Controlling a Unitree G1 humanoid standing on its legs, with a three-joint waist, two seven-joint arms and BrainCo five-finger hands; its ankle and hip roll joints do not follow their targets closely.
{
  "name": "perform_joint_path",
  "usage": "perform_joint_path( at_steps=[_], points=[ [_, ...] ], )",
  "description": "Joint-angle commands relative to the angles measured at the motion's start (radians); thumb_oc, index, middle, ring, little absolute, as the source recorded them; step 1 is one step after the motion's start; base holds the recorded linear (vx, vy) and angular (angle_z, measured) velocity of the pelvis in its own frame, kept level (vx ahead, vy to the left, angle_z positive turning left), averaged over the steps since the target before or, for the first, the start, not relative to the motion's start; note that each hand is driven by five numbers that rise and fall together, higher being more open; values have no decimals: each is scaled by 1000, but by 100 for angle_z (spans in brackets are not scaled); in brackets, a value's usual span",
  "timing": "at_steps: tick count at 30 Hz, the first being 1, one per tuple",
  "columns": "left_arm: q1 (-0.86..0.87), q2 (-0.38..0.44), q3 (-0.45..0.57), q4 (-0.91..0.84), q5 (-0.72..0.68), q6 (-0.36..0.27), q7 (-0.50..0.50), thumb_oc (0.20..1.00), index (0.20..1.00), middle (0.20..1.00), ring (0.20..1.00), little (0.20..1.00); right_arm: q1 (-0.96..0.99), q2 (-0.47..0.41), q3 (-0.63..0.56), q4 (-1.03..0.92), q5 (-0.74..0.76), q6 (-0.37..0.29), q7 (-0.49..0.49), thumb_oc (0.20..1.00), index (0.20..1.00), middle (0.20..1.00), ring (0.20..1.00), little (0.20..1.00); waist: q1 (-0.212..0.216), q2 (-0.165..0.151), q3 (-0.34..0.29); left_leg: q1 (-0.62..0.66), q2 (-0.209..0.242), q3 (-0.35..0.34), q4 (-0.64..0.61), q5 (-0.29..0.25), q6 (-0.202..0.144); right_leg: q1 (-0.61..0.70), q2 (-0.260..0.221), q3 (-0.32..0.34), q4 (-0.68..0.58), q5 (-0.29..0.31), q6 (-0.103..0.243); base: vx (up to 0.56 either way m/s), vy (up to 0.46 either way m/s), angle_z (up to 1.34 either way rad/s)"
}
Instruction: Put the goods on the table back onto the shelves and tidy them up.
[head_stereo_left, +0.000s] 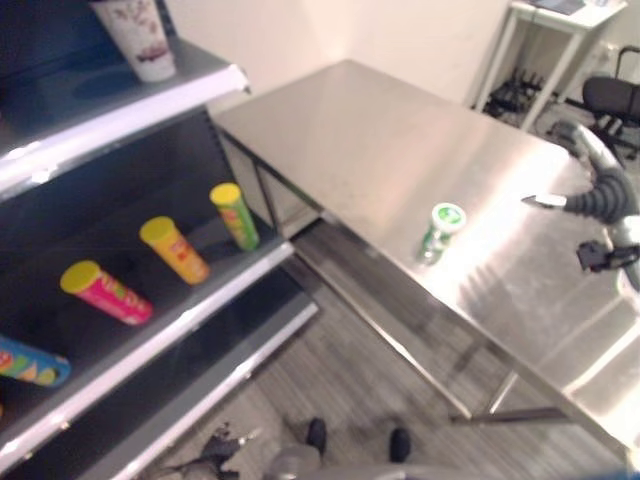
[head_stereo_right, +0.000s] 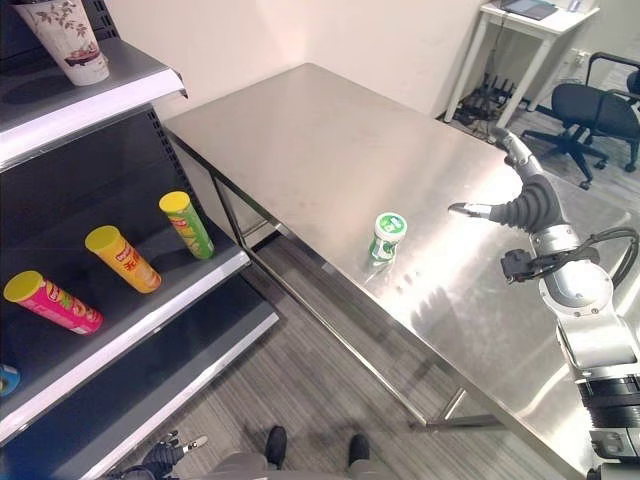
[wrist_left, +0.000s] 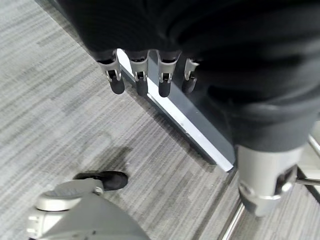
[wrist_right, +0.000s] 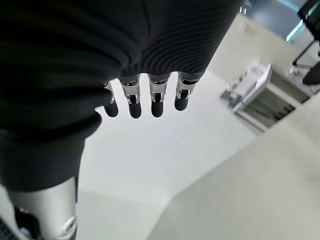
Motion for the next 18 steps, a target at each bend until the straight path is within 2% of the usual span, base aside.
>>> perform_joint_path(
  at_steps=[1, 18],
  points=[
    [-23, 45, -30, 26, 17, -21, 4, 1000, 1000, 1000, 1000, 1000, -26, -53, 64, 11, 41, -14, 31, 1000, 1000, 1000, 1000, 1000, 50, -32, -42, 27, 16, 33, 3, -97, -84, -39, -31, -29, 80, -69, 54, 55, -66, 19],
    [2, 50, -38, 28, 17, -30, 5, 1000, 1000, 1000, 1000, 1000, -69, 13, 215, 144, 19, 13, 81, 1000, 1000, 1000, 1000, 1000, 76, 25, -19, -5, 14, -17, 0, -75, -103, -26, -39, -101, 64, -82, 44, 20, -34, 13]
  ],
)
